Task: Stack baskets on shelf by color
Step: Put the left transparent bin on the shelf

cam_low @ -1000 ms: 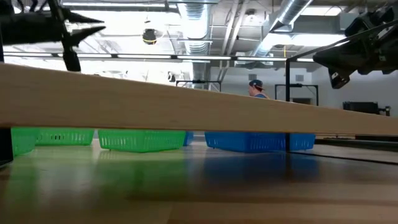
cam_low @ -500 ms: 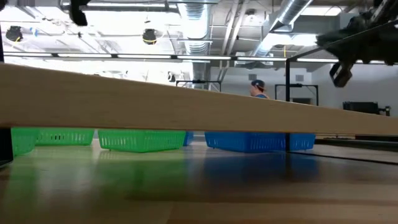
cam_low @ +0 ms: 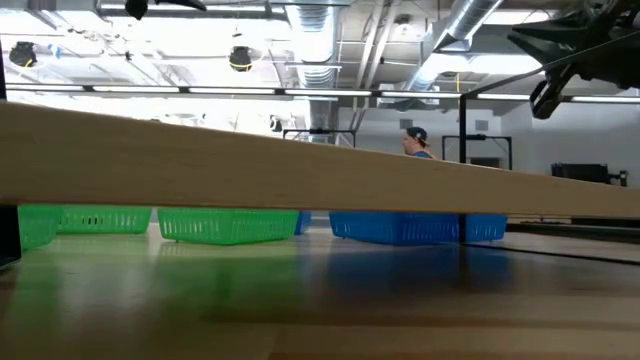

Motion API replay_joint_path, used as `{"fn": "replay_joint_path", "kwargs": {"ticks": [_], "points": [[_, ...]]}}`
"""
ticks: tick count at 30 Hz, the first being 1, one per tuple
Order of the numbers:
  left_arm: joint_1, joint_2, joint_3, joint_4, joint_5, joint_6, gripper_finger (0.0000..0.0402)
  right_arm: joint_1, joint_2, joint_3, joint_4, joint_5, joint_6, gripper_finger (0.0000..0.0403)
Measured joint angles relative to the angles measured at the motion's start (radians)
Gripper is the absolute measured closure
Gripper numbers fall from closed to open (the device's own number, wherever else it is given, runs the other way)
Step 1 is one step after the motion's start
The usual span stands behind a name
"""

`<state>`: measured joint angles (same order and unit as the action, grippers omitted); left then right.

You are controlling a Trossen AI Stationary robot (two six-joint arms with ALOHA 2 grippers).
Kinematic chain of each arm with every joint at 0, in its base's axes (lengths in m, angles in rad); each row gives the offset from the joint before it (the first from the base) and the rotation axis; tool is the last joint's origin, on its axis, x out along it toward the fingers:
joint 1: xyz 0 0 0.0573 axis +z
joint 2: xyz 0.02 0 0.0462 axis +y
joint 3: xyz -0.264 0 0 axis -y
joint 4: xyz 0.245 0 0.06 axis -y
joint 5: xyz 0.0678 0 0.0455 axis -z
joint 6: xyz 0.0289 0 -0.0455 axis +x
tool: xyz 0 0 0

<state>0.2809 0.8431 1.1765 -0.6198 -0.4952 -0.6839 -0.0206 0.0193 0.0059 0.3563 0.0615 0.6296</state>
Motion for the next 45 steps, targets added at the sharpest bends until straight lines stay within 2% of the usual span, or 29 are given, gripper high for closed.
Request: {"fn": "replay_joint_path", "kwargs": {"ticks": [3, 5, 10, 13, 15, 20, 24, 28, 34, 45], "points": [[0.129, 0.087, 0.104, -0.114, 0.139, 0.063, 0.0250, 0.000, 0.000, 0.000, 0.000, -0.001, 0.008, 0.0340], [0.227, 0.147, 0.154, -0.151, 0.268, 0.122, 0.0250, 0.000, 0.000, 0.000, 0.000, -0.002, 0.038, 0.0339], [0.468, 0.314, 0.242, -0.257, 0.537, 0.270, 0.0250, 0.000, 0.000, 0.000, 0.000, -0.006, 0.062, 0.0339], [0.588, 0.412, 0.275, -0.306, 0.657, 0.365, 0.0250, 0.000, 0.000, 0.000, -0.003, -0.007, 0.062, 0.0340], [0.654, 0.470, 0.288, -0.331, 0.694, 0.418, 0.0250, 0.000, 0.000, 0.000, -0.005, -0.007, 0.062, 0.0339], [0.783, 0.594, 0.301, -0.386, 0.694, 0.575, 0.0250, 0.000, 0.000, 0.000, -0.021, -0.007, 0.061, 0.0339], [0.841, 0.683, 0.302, -0.427, 0.673, 0.727, 0.0250, 0.000, 0.000, 0.000, -0.040, -0.008, 0.060, 0.0339], [0.845, 0.756, 0.302, -0.450, 0.613, 0.872, 0.0250, 0.000, 0.000, 0.000, -0.039, -0.008, 0.062, 0.0339], [0.819, 0.822, 0.302, -0.450, 0.499, 0.996, 0.0250, 0.000, 0.000, 0.000, -0.038, -0.009, 0.062, 0.0339], [0.821, 0.907, 0.302, -0.447, 0.467, 1.127, 0.0250, 0.001, 0.000, 0.000, -0.041, -0.009, 0.062, 0.0339]]}}
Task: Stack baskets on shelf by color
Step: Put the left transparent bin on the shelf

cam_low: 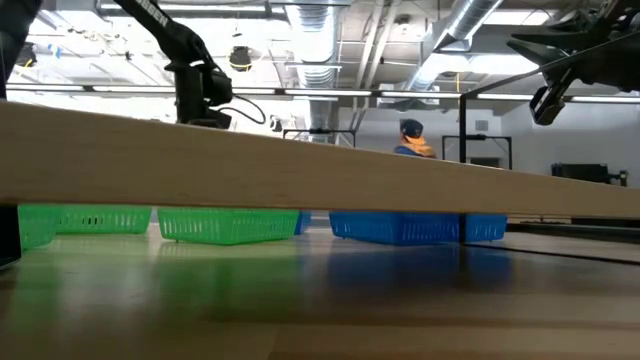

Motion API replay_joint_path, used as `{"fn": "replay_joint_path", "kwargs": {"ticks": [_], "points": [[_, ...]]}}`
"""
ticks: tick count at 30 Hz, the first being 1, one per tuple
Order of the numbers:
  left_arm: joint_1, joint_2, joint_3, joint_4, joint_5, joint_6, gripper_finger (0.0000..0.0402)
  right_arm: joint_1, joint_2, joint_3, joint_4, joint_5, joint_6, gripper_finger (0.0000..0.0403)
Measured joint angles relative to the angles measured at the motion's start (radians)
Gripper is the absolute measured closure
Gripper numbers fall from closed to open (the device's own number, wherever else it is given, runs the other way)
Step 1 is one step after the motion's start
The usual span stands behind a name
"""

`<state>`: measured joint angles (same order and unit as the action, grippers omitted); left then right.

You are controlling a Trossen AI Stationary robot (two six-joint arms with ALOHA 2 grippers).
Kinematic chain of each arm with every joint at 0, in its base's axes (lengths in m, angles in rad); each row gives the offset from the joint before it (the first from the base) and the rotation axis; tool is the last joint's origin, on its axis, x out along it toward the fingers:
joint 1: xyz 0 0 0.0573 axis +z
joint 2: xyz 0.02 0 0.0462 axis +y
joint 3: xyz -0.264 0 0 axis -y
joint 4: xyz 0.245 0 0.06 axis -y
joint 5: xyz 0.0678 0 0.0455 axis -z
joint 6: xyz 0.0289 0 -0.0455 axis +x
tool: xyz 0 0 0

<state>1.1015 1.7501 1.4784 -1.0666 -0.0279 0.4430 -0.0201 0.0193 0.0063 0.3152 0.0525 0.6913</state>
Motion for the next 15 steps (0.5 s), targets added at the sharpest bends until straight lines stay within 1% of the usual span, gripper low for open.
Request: {"fn": "replay_joint_path", "kwargs": {"ticks": [5, 15], "points": [[0.000, 0.020, 0.000, 0.012, 0.011, 0.036, 0.0250, 0.000, 0.000, 0.000, 0.000, 0.000, 0.000, 0.0340], [-0.001, 0.103, -0.001, 0.010, -0.039, 0.056, 0.0250, 0.000, 0.000, 0.000, 0.000, 0.000, 0.000, 0.0339]]}}
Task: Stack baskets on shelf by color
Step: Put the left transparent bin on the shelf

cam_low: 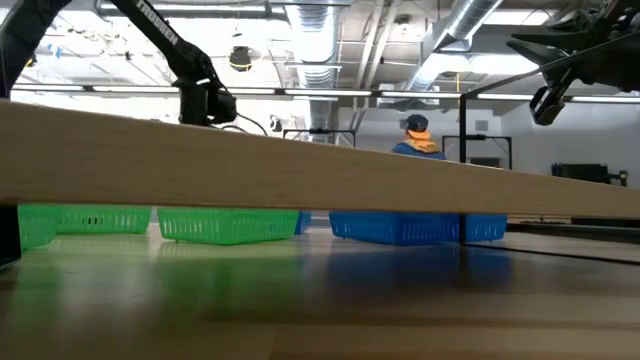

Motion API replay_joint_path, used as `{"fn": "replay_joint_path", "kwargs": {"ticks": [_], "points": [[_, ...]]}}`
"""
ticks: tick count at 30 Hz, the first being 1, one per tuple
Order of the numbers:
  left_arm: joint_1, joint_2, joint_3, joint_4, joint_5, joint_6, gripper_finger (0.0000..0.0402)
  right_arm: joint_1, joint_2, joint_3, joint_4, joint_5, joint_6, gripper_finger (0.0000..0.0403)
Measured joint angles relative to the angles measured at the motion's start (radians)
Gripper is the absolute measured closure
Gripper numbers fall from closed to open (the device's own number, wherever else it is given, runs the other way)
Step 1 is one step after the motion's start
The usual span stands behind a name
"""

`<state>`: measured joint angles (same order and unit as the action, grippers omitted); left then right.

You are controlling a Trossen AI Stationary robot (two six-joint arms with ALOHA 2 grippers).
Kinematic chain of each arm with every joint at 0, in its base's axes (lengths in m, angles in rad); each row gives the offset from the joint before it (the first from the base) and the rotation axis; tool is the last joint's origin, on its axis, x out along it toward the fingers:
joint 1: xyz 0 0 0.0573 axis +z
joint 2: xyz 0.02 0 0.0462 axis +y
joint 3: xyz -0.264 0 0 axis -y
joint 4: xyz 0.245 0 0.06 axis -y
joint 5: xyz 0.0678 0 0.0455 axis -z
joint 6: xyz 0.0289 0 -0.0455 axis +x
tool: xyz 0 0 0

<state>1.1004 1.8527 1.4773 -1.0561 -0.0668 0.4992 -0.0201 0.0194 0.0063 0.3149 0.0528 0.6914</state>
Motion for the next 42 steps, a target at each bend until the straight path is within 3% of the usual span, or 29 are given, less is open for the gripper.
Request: {"fn": "replay_joint_path", "kwargs": {"ticks": [6, 14, 26, 38, 42], "points": [[0.001, 0.039, 0.001, 0.007, -0.085, 0.010, 0.0271, 0.000, 0.000, 0.000, 0.000, 0.000, 0.015, 0.0339], [0.001, 0.042, -0.002, 0.011, -0.110, -0.027, 0.0392, 0.000, 0.000, 0.000, 0.000, 0.000, 0.016, 0.0339], [-0.015, 0.042, -0.002, -0.031, -0.120, -0.077, 0.0401, 0.000, 0.000, 0.000, -0.034, 0.000, 0.016, 0.0340], [-0.045, 0.041, 0.001, -0.047, -0.207, -0.119, 0.0402, 0.000, 0.000, 0.000, -0.045, 0.000, 0.017, 0.0340], [-0.046, 0.032, 0.067, -0.061, -0.161, -0.121, 0.0393, 0.000, 0.000, 0.000, -0.045, 0.000, 0.017, 0.0339]]}}
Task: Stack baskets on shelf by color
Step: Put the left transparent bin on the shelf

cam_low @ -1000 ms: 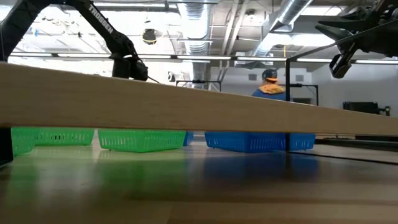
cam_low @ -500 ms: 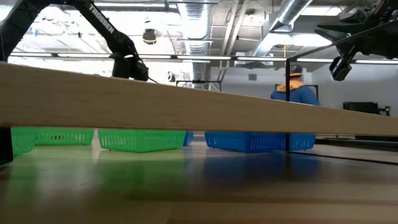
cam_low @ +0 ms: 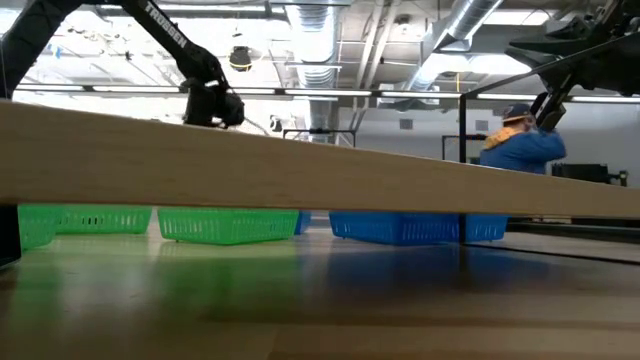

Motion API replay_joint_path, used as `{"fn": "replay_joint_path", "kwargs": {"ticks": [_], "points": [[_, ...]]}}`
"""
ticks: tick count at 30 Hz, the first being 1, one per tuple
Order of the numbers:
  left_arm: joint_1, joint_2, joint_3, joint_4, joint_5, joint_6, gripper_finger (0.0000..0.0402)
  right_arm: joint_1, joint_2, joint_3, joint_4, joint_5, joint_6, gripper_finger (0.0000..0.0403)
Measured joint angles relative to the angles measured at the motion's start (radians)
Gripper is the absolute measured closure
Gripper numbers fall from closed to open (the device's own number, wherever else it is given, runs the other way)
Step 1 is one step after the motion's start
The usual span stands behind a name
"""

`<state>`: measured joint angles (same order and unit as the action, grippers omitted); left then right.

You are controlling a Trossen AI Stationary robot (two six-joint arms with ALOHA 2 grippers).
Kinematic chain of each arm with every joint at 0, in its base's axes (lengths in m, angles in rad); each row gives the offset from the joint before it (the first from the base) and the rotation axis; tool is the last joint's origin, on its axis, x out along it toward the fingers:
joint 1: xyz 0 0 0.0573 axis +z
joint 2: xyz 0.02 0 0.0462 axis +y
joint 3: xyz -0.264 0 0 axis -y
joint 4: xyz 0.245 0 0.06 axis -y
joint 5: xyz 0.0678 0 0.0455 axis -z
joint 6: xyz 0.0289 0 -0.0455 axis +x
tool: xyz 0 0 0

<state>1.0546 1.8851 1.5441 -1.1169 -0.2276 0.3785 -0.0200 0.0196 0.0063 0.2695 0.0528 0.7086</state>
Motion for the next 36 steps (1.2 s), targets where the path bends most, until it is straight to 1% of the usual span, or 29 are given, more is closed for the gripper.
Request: {"fn": "replay_joint_path", "kwargs": {"ticks": [6, 10, 12, 14, 19, 22, 24, 27, 33, 36], "points": [[0.000, -0.052, 0.152, 0.032, 0.063, -0.034, 0.0355, 0.000, 0.000, 0.000, 0.000, 0.000, 0.000, 0.0340], [-0.006, -0.071, 0.213, -0.002, 0.131, 0.007, 0.0314, 0.000, 0.000, 0.000, -0.001, 0.000, 0.000, 0.0339], [-0.008, -0.079, 0.216, -0.014, 0.173, 0.031, 0.0284, 0.000, 0.000, 0.000, -0.001, 0.000, 0.000, 0.0340], [-0.010, -0.079, 0.214, -0.036, 0.194, 0.048, 0.0248, 0.000, 0.000, 0.000, -0.003, 0.000, 0.000, 0.0339], [-0.007, -0.079, 0.157, -0.045, 0.171, 0.052, 0.0156, 0.000, 0.000, 0.000, -0.019, 0.000, 0.000, 0.0339], [0.002, -0.079, 0.115, -0.028, 0.170, 0.058, 0.0119, 0.000, 0.000, 0.000, -0.033, 0.000, 0.000, 0.0339], [0.012, -0.079, 0.083, -0.021, 0.169, 0.072, 0.0108, 0.000, 0.000, 0.000, -0.032, 0.000, 0.000, 0.0339], [0.025, -0.079, 0.040, 0.015, 0.154, 0.092, 0.0106, 0.000, 0.000, 0.000, -0.031, 0.000, 0.000, 0.0339], [0.040, -0.078, -0.011, 0.083, 0.148, 0.120, 0.0121, 0.000, 0.000, 0.000, -0.030, 0.000, 0.000, 0.0339], [0.040, -0.078, -0.038, 0.086, 0.152, 0.135, 0.0127, 0.000, 0.000, 0.000, -0.030, 0.000, 0.000, 0.0339]]}}
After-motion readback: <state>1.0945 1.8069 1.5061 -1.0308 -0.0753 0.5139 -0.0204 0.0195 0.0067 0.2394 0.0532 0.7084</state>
